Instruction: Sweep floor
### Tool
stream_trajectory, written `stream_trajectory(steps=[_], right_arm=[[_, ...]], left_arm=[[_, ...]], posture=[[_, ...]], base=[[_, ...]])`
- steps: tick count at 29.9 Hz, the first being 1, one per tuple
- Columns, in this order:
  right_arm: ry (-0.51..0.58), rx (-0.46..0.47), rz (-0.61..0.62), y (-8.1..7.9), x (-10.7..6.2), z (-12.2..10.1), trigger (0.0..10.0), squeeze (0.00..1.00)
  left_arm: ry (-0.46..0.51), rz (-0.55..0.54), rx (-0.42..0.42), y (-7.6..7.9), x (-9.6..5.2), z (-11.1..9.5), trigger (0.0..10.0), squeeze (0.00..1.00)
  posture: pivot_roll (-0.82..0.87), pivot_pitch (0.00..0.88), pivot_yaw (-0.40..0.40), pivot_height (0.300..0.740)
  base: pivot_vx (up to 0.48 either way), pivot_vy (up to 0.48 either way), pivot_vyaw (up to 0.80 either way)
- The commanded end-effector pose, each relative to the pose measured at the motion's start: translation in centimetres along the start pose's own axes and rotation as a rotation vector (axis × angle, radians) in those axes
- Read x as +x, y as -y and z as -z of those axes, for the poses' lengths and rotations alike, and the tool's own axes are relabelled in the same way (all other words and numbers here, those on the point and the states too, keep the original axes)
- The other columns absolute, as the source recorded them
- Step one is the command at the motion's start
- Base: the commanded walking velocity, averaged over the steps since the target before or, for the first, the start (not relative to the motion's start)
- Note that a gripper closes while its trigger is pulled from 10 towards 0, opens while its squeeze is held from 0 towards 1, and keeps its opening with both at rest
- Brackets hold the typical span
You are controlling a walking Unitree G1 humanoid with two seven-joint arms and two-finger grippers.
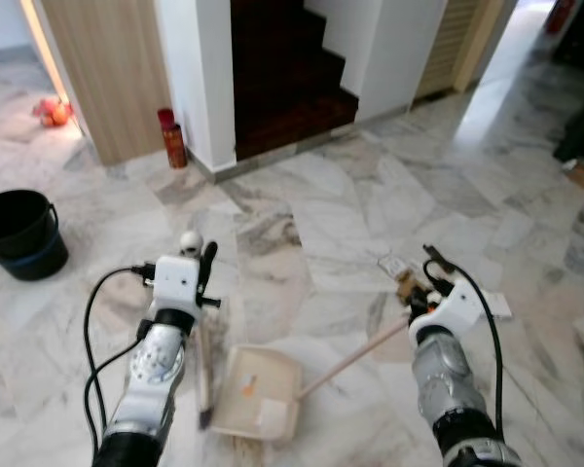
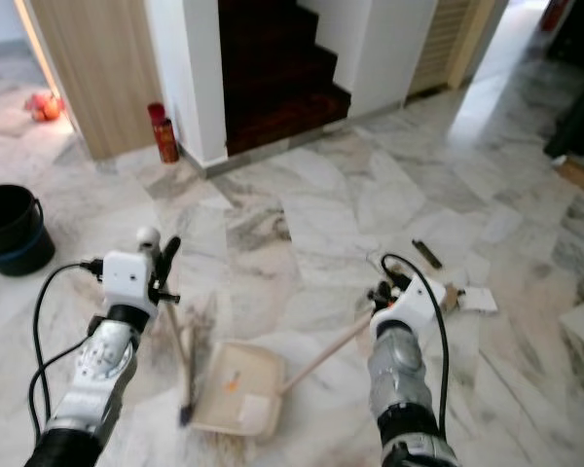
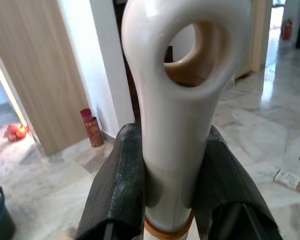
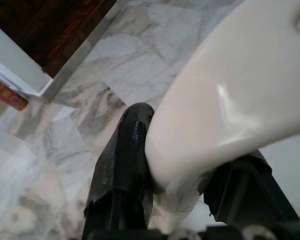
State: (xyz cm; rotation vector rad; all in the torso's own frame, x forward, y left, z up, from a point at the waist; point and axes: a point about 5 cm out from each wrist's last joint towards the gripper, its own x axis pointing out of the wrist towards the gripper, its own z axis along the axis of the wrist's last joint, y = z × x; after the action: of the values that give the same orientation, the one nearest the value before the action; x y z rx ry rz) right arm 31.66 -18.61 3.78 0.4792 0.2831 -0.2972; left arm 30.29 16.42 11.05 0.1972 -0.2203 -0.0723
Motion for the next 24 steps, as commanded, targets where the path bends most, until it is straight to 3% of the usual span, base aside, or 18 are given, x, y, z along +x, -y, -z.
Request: stream_trajectory(steps=[1, 17, 24], right_arm=[[0.042, 0.017, 0.004, 0.10, 0.19, -1.07, 10.0, 0.00], [0.040, 0.011, 0.002, 0.13, 0.14, -1.01, 10.0, 0.00], [0.041, 0.006, 0.001, 0.09, 0.12, -0.97, 10.0, 0.00]], left_arm=[[0.068, 0.019, -0.004, 0.62, 0.60, -1.47, 10.0, 0.00], [0.067, 0.021, -0.006, 0.81, 0.55, -1.49, 10.0, 0.00], [0.059, 0.044, -0.002, 1.10, 0.53, -1.35, 10.0, 0.00]], posture=[[0.04, 0.000, -0.044, 0.740], [0.04, 0.000, -0.046, 0.740], [0.04, 0.000, -0.046, 0.740]], base=[[0.000, 0.274, 0.00], [0.000, 0.273, 0.00], [0.000, 0.000, 0.00]])
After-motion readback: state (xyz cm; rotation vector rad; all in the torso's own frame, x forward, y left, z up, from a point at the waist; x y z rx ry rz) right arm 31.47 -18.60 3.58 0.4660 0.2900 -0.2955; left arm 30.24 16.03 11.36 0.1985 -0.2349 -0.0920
